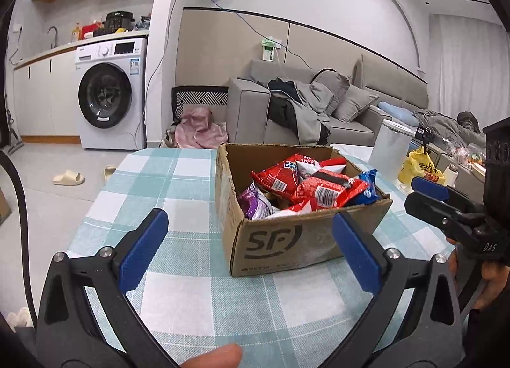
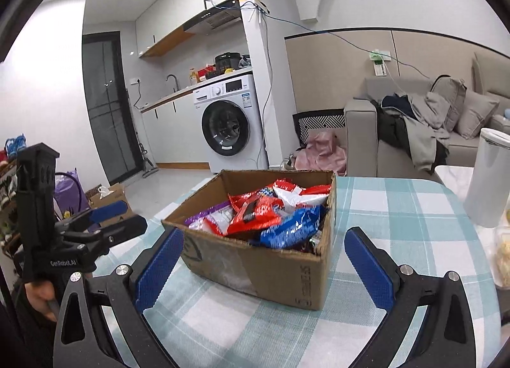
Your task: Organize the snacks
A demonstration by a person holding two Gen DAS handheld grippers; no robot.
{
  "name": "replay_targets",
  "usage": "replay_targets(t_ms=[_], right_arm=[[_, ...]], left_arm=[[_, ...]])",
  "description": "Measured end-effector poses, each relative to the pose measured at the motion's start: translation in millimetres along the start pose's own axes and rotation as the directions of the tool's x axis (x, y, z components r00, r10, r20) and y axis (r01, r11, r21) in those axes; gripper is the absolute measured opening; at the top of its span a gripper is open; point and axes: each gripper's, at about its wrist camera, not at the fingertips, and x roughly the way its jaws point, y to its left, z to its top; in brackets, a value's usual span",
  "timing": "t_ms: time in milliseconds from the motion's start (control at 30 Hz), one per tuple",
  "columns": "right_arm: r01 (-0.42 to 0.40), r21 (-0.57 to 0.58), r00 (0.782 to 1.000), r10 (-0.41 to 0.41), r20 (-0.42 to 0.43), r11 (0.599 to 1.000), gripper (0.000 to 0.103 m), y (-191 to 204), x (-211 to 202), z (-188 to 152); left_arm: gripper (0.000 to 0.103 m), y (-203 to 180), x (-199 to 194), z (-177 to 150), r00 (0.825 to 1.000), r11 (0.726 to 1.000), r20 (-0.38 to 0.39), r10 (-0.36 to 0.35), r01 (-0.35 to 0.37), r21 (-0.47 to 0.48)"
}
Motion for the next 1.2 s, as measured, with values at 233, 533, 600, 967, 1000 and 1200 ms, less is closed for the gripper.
replay_targets(t_ms=[233, 533, 600, 967, 1000, 1200], right_arm=[[0.007, -0.024, 0.998, -0.006, 0.058, 1.000, 0.103, 5.4, -13.0, -16.1], [0.016, -0.025, 0.995, -0.013, 0.100, 1.000, 0.103, 6.9, -22.9, -29.7], [0.021, -0.024, 0.994, -0.018, 0.106, 1.000, 0.103, 6.0, -24.8, -31.3], [0.022, -0.029, 0.993, -0.019, 0.113, 0.999, 0.103, 8.4, -35.8, -38.7], [0.023, -0.030, 0.994, -0.020, 0.111, 0.999, 0.103, 8.6, -35.5, -39.4], [0.040, -0.056, 0.993, -0.034, 0.112, 0.998, 0.103, 12.6, -33.5, -44.1]], left_arm=[[0.102, -0.1, -14.1, -13.6, 0.999, 1.000, 0.038, -0.001, 0.001, -0.006], [0.102, -2.5, -19.1, -24.0, 0.998, 1.000, 0.064, 0.019, -0.021, 0.020], [0.102, -2.8, -18.0, -25.3, 0.998, 0.999, 0.060, 0.020, -0.021, 0.024], [0.102, -3.0, -22.8, -31.5, 0.997, 0.999, 0.071, 0.023, -0.025, 0.030], [0.102, -2.9, -23.3, -32.7, 0.997, 0.999, 0.071, 0.022, -0.024, 0.030], [0.102, -3.8, -22.2, -38.3, 0.997, 0.999, 0.072, 0.027, -0.030, 0.040]])
